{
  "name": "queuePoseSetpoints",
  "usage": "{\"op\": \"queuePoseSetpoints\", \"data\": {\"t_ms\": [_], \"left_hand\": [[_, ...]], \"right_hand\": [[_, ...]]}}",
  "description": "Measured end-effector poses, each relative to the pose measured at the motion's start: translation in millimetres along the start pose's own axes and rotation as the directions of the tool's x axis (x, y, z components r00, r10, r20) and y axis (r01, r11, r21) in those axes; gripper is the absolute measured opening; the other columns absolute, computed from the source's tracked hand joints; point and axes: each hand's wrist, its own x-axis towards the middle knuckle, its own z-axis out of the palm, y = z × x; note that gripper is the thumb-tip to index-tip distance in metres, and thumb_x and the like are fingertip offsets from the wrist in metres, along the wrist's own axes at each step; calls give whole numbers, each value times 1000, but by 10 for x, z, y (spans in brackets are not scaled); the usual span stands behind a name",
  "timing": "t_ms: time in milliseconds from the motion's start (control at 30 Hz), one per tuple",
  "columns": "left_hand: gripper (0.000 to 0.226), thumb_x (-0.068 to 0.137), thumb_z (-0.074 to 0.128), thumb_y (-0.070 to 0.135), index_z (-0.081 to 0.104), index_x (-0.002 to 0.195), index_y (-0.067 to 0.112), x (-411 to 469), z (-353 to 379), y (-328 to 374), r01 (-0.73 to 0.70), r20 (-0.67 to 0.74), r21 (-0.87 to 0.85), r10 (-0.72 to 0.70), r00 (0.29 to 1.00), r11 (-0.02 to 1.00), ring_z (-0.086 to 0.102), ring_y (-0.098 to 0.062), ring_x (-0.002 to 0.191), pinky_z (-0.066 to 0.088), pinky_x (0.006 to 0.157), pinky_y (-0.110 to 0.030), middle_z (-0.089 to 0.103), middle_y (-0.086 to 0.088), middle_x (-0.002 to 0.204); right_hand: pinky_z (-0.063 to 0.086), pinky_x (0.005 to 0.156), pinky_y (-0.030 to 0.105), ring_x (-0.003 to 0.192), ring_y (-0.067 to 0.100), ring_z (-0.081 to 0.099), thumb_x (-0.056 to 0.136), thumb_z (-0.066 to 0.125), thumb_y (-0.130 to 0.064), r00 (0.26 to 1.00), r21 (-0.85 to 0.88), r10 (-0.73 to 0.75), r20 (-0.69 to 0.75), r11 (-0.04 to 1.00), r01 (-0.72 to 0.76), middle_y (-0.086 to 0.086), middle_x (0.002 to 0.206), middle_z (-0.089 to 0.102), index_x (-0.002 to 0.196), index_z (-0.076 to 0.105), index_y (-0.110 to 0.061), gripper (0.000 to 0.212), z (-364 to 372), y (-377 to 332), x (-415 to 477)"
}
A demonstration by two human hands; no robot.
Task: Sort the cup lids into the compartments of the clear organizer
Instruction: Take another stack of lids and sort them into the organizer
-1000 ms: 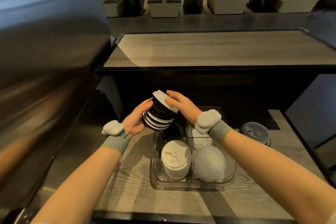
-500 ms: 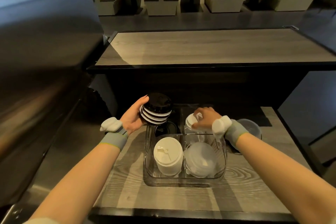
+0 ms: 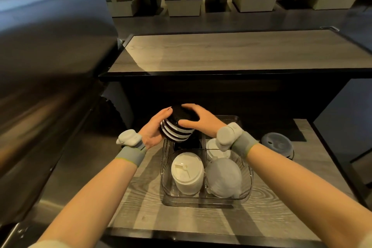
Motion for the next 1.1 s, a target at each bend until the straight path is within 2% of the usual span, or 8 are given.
{"op": "queuePoseSetpoints", "data": {"t_ms": [233,400,467,700,833,967,1033,1100], "left_hand": [[23,98,37,22,61,98,21,-28,-77,-14,-9,49,52,7,999,999,71,-6,78,52,77,-25,75,7,80],[38,89,48,22,53,127,18,-41,-153,-4,-21,29,39,20,999,999,59,-21,111,50,85,-31,63,-6,117],[33,91,49,16,54,124,19,-48,-190,17,-28,17,36,28,999,999,61,-20,106,52,83,-32,63,-6,114],[33,87,47,17,55,120,20,-59,-496,135,-37,-40,-68,35,999,997,60,-22,103,58,75,-32,65,-4,111],[46,59,79,30,68,103,19,-94,-619,216,-67,-10,-139,66,998,988,70,-22,92,59,65,-29,76,-3,92],[59,31,91,35,77,87,21,-78,-623,214,-70,85,-128,81,993,989,73,-15,82,59,65,-28,77,-2,89],[72,32,92,37,70,99,21,-45,-626,195,-59,60,-105,65,996,993,73,-14,85,59,70,-29,76,-1,92],[69,47,87,35,62,109,21,-16,-633,174,-48,39,-34,49,998,998,69,-17,95,58,78,-30,72,-2,102]], "right_hand": [[39,93,22,117,13,48,89,58,-30,1000,171,25,5,985,-26,3,135,48,135,40,-21,50,14,13,39],[39,97,24,119,17,49,94,49,-27,999,278,52,-1,959,-50,8,132,49,134,42,-16,42,50,20,67],[41,91,19,115,16,49,95,47,-24,998,324,62,-21,944,-52,6,126,51,134,43,-14,40,59,-4,87],[35,94,31,130,30,40,96,38,-25,933,622,357,-36,739,-259,16,143,40,130,45,-11,37,67,89,220],[38,99,33,125,27,47,89,56,-32,961,53,278,9,959,-278,11,134,49,130,47,-17,44,140,328,304],[35,105,35,129,26,36,78,69,-41,965,-440,229,126,885,-153,9,136,44,136,41,-22,67,272,470,331],[32,107,37,132,25,31,79,66,-44,978,-496,195,80,858,-130,9,138,41,135,46,-18,64,318,473,350],[35,102,32,126,25,40,85,61,-41,984,-318,127,-121,934,-160,10,129,43,125,57,-11,50,288,357,347]]}}
